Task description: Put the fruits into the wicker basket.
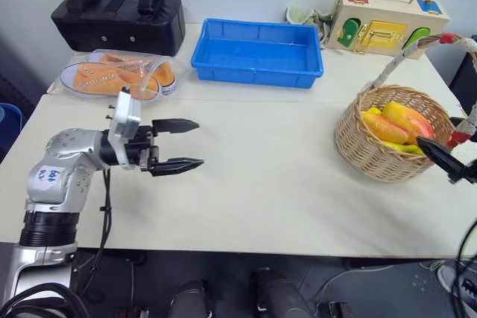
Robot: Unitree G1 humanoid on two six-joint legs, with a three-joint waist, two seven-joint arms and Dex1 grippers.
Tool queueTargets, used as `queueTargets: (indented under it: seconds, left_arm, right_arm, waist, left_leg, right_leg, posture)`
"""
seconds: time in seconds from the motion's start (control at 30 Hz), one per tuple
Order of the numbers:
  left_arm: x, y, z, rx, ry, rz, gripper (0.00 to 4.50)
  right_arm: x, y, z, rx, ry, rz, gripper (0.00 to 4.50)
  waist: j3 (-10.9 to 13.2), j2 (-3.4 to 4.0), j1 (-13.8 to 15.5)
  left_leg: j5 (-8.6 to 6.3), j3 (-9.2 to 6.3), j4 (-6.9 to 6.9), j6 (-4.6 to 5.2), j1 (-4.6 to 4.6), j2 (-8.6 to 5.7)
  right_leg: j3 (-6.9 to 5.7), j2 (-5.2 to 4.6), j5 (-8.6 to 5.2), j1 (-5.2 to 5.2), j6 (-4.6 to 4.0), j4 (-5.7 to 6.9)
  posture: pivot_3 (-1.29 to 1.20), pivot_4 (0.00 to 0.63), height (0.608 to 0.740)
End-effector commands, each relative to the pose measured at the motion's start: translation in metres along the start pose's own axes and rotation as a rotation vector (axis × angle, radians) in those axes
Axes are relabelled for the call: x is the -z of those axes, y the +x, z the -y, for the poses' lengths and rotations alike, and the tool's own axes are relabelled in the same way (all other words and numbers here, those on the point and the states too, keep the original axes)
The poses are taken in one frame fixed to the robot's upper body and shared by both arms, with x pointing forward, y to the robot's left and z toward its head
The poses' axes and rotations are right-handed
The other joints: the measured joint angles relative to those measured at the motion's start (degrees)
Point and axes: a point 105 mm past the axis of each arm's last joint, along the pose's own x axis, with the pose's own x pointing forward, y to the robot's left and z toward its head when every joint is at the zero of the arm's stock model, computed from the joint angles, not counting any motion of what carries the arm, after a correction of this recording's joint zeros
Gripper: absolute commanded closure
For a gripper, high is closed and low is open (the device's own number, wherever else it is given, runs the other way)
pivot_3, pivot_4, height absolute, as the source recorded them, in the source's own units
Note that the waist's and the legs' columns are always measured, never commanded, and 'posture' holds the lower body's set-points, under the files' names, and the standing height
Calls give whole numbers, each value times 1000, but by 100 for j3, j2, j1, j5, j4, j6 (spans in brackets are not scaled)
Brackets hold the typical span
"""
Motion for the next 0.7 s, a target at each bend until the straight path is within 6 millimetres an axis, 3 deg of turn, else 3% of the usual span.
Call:
queueTargets:
  seconds: [0.03,0.1,0.2,0.33,0.5,0.57,0.7]
  left_arm:
    - [5,-19,2,-45,18,-50,0]
    - [18,-32,6,-73,-1,-97,0]
    - [37,-59,13,-152,40,-217,0]
    - [51,-76,25,-198,25,-267,0]
    - [70,-82,34,-292,49,-306,0]
    - [67,-77,35,-303,72,-289,0]
    - [61,-74,41,-312,100,-269,0]
  right_arm:
    - [-20,-26,7,27,-131,3,23]
    - [-17,-39,3,22,-176,-25,23]
    - [-7,-46,-37,-150,-139,-52,23]
    - [11,-38,-92,-400,-42,-104,23]
    - [27,3,-158,-715,-22,-21,23]
    - [33,21,-167,-754,-43,9,23]
    - [34,53,-166,-720,-90,102,23]
  waist:
    - [0,0,-1]
    - [0,0,-26]
    - [0,0,-45]
    - [-1,-1,-38]
    - [-7,-15,-41]
    - [-6,-18,-21]
    - [-5,-17,31]
  left_leg:
    - [-1,0,1,1,0,0]
    - [-2,3,-3,4,5,-3]
    - [-3,4,-19,0,7,2]
    - [-11,0,-20,1,2,9]
    - [-20,0,-16,19,8,7]
    - [-20,-1,-15,22,4,7]
    - [-17,-5,-16,14,-3,6]
  right_leg:
    - [0,0,0,2,0,-3]
    - [2,-2,0,4,0,-7]
    - [4,1,0,0,0,-14]
    - [-3,0,0,1,-2,-19]
    - [-9,-12,10,12,-12,-27]
    - [-12,-12,14,7,-17,-26]
    - [-16,-11,14,0,-17,-28]
  posture:
    - [0,150,740]
    - [0,150,740]
    - [0,150,740]
    - [0,150,740]
    - [0,150,740]
    - [0,150,740]
    - [0,150,740]
